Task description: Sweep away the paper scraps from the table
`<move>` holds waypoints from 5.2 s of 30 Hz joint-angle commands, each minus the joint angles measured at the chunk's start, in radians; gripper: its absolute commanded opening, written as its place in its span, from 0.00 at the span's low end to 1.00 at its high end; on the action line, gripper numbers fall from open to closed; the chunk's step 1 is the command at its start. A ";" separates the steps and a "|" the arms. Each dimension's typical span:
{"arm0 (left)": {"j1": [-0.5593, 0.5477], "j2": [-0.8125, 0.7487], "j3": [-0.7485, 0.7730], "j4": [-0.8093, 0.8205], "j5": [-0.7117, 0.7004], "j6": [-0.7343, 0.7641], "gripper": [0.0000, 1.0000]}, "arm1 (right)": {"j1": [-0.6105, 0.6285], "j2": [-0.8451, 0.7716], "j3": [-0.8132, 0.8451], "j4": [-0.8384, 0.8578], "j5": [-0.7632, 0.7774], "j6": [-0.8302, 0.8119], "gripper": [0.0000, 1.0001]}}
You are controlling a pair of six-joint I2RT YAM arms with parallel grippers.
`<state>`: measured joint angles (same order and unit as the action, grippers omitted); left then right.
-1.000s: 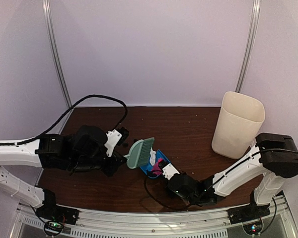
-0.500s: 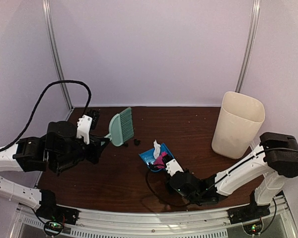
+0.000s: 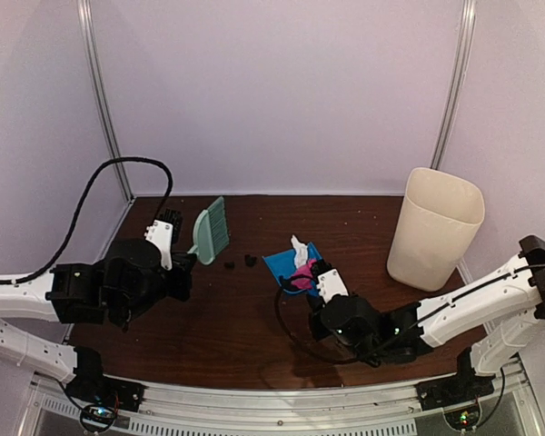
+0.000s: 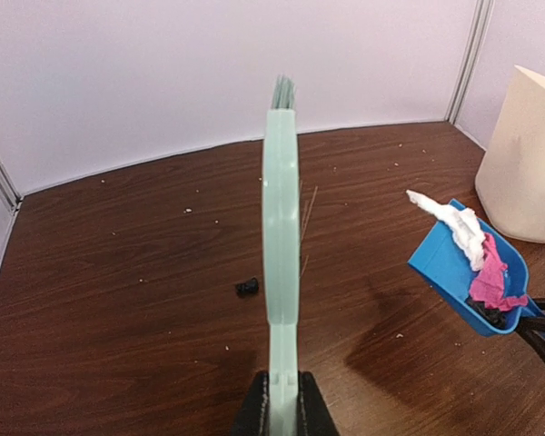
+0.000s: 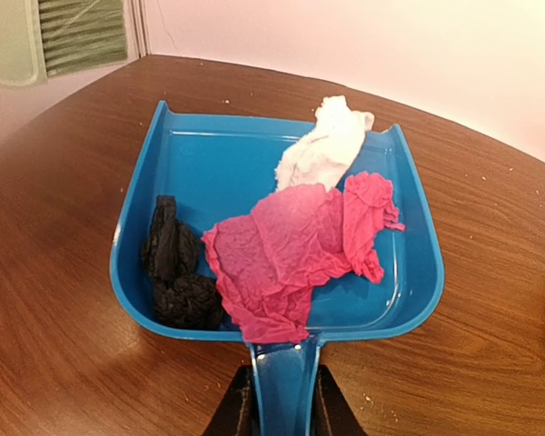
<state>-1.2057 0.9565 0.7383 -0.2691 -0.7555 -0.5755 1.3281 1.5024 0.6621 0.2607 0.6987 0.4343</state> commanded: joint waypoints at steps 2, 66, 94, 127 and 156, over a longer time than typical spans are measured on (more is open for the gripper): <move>0.028 0.028 -0.009 0.093 -0.018 -0.005 0.00 | 0.004 -0.135 0.047 -0.184 0.056 0.074 0.00; 0.120 0.012 -0.061 0.157 0.171 0.011 0.00 | -1.252 -0.781 0.122 -0.043 -1.180 0.916 0.00; 0.120 0.012 -0.062 0.150 0.139 0.006 0.00 | -1.194 -0.682 0.199 0.102 -1.467 0.734 0.00; 0.431 0.240 0.011 0.063 0.241 0.061 0.00 | -0.415 0.040 0.526 -0.660 -0.580 -0.337 0.00; 0.486 0.650 0.277 0.009 0.556 0.225 0.00 | -0.527 0.616 0.920 -0.846 -0.898 -0.884 0.00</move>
<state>-0.7254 1.5726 0.9646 -0.2569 -0.2775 -0.3988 0.8127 2.0857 1.5345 -0.5220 -0.1261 -0.3912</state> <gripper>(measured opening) 0.073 0.177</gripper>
